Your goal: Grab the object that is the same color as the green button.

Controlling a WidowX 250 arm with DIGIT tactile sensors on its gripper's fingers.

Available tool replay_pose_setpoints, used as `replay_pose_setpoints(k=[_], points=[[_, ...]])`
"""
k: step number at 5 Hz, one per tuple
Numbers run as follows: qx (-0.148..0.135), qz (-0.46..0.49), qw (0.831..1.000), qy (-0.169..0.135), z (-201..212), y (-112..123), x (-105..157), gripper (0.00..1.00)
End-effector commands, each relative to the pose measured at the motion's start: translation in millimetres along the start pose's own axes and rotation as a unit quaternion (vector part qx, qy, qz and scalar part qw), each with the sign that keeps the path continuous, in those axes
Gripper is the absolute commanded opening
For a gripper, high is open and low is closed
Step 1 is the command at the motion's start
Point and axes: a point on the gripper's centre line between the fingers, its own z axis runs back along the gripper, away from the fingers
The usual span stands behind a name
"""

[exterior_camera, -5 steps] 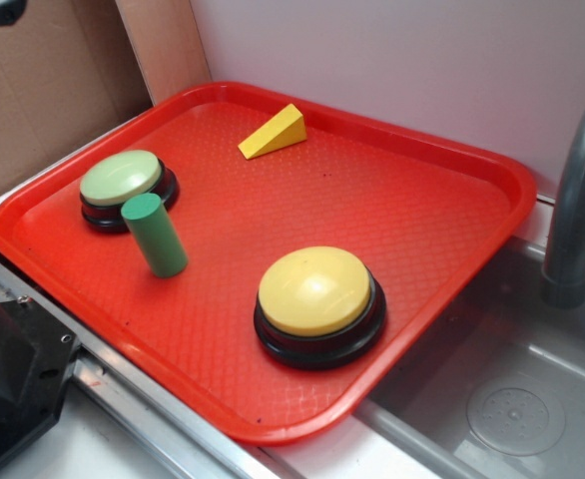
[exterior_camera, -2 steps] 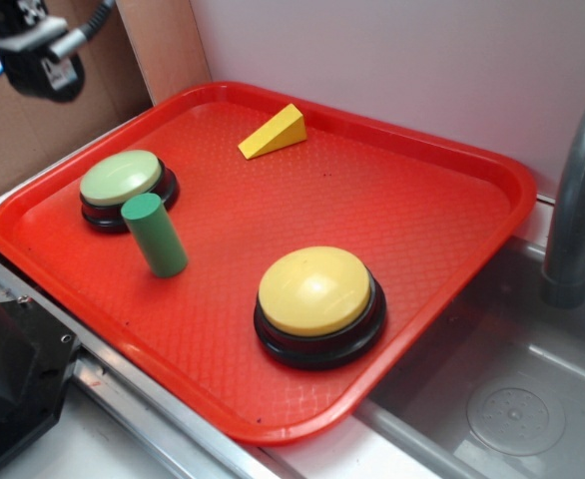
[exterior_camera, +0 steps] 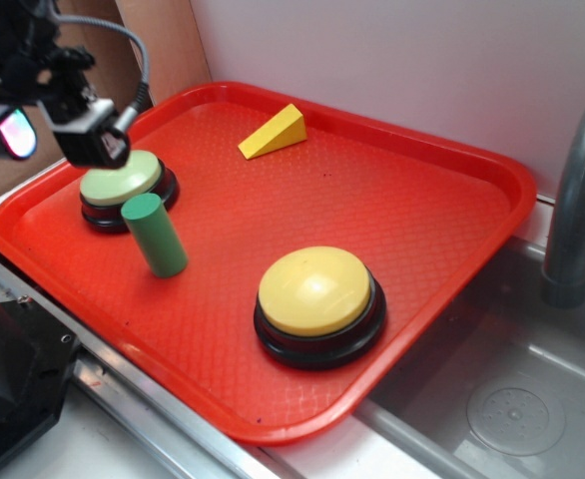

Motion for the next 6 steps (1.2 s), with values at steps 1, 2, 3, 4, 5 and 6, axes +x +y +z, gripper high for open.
replay_pose_setpoints(k=[1, 2, 3, 4, 5, 6], points=[[0.003, 0.030, 0.998, -0.050, -38, -8, 3, 1.00], [0.004, 0.023, 0.998, -0.058, -51, -13, 6, 1.00], [-0.002, 0.011, 0.998, -0.068, -58, -21, 11, 1.00], [0.004, 0.014, 0.997, -0.072, -66, -18, 17, 1.00], [0.016, 0.016, 0.997, -0.071, -76, -17, 29, 1.00], [0.022, 0.019, 0.997, -0.073, -85, -16, 36, 1.00]])
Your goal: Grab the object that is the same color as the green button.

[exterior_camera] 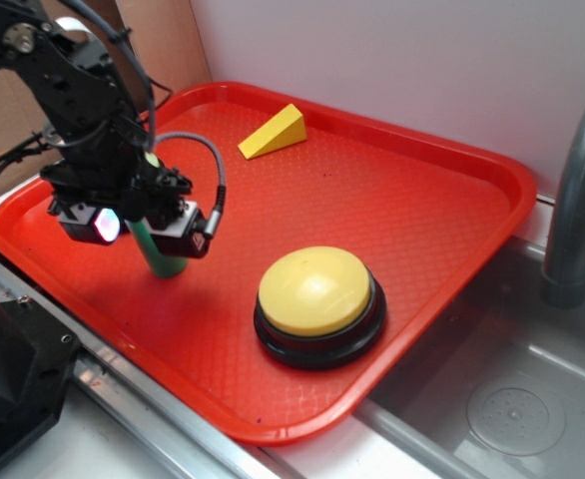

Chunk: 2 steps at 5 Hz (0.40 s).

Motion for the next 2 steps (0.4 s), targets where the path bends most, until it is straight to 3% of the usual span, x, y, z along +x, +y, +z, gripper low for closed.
replay_pose_setpoints(k=[1, 2], points=[[0.001, 0.011, 1.000, -0.023, -7, -1, 23, 0.59], [0.000, 0.011, 1.000, -0.019, -7, -2, 34, 0.00]])
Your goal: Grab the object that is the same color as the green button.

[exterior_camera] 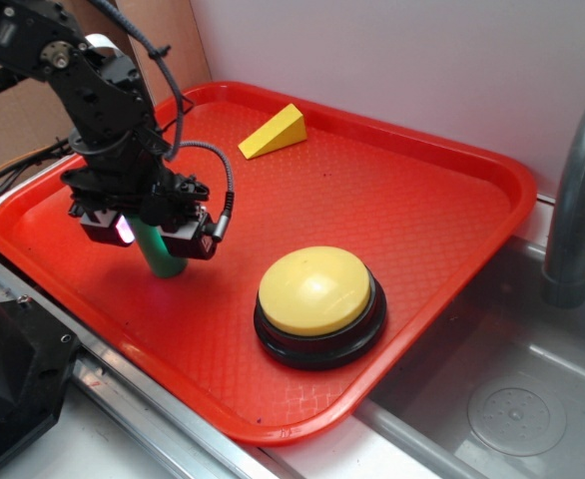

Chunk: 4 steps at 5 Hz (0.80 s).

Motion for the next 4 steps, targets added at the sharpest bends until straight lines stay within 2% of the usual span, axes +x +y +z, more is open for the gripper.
replay_pose_setpoints(k=[1, 2, 3, 4], points=[[-0.009, -0.006, 1.000, 0.015, 16, -4, 36, 0.00], [-0.009, -0.075, 0.995, 0.064, 51, -9, 67, 0.00], [-0.020, -0.129, 0.987, 0.091, 86, -17, 85, 0.00], [-0.054, -0.140, 0.986, 0.073, 120, -25, 95, 0.00]])
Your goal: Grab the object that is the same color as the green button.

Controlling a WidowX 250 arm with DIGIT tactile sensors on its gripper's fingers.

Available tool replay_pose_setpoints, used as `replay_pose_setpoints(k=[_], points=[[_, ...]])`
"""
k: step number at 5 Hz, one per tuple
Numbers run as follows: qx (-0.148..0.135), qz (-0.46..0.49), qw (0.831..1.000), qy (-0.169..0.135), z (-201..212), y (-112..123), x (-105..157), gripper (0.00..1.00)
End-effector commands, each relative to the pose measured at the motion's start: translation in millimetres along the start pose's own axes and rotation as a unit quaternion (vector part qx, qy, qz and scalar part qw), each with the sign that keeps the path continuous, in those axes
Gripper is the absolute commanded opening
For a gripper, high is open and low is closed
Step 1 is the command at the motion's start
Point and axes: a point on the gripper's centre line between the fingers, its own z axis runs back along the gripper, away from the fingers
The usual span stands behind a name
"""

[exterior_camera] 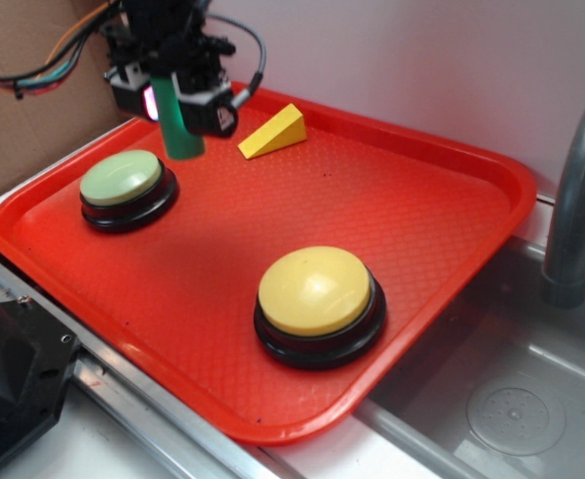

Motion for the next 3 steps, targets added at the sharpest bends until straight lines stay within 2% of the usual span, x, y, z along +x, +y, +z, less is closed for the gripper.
replay_pose_setpoints(k=[1, 2, 3], points=[[-0.029, -0.018, 0.998, -0.055, 67, -6, 17, 0.00], [-0.012, -0.014, 0.997, -0.070, 69, -4, 17, 0.00], [-0.004, 0.045, 0.996, -0.081, 61, 14, 19, 0.00]])
